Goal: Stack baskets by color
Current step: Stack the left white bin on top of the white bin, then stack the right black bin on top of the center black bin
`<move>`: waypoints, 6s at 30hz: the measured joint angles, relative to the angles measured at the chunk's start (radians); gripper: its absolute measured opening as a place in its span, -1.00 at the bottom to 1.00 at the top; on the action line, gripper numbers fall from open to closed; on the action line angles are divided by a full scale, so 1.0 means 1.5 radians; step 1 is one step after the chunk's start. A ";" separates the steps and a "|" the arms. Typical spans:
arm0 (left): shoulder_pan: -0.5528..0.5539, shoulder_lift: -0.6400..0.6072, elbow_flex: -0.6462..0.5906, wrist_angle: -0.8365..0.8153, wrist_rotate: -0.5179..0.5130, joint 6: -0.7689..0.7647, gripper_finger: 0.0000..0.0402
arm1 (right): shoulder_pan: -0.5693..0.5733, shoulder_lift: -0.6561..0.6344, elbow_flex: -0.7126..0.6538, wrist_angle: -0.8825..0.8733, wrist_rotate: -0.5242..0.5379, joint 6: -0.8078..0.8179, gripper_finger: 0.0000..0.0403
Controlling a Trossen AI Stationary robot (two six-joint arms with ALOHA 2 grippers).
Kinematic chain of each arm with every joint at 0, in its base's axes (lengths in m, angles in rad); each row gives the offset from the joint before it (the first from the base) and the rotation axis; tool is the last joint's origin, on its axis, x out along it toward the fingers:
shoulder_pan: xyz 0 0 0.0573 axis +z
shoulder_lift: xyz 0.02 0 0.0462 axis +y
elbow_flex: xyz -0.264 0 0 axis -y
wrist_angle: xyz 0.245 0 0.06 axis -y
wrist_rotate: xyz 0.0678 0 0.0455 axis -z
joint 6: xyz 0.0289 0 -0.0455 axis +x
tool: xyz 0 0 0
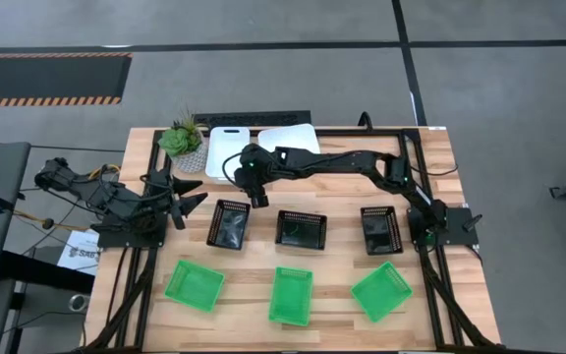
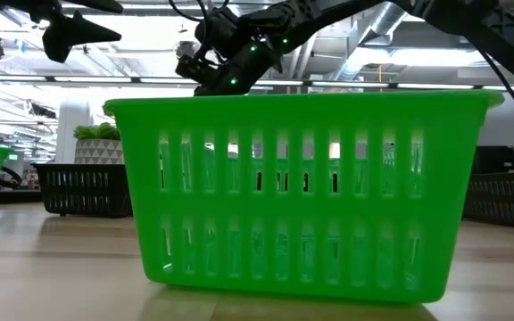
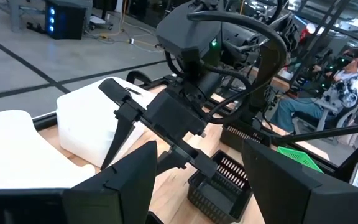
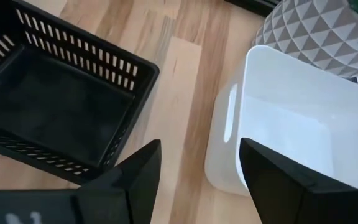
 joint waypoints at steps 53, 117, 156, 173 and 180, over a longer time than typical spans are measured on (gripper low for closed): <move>0.000 0.000 0.000 0.000 0.000 0.000 0.12 | -0.018 0.043 -0.001 0.092 0.038 0.011 0.19; 0.000 0.000 0.000 0.000 0.000 -0.057 0.12 | 0.012 0.066 0.246 -0.299 0.563 0.695 -0.99; 0.000 0.000 0.000 0.000 -0.016 -0.099 0.12 | 0.016 0.066 0.258 -0.411 0.433 0.840 -0.90; 0.000 0.000 0.000 0.000 -0.015 -0.099 0.12 | 0.000 0.064 0.259 -0.405 0.453 0.741 -0.11; 0.000 -0.001 0.000 0.000 -0.015 -0.098 0.12 | -0.004 0.010 0.262 -0.465 0.455 0.608 -0.02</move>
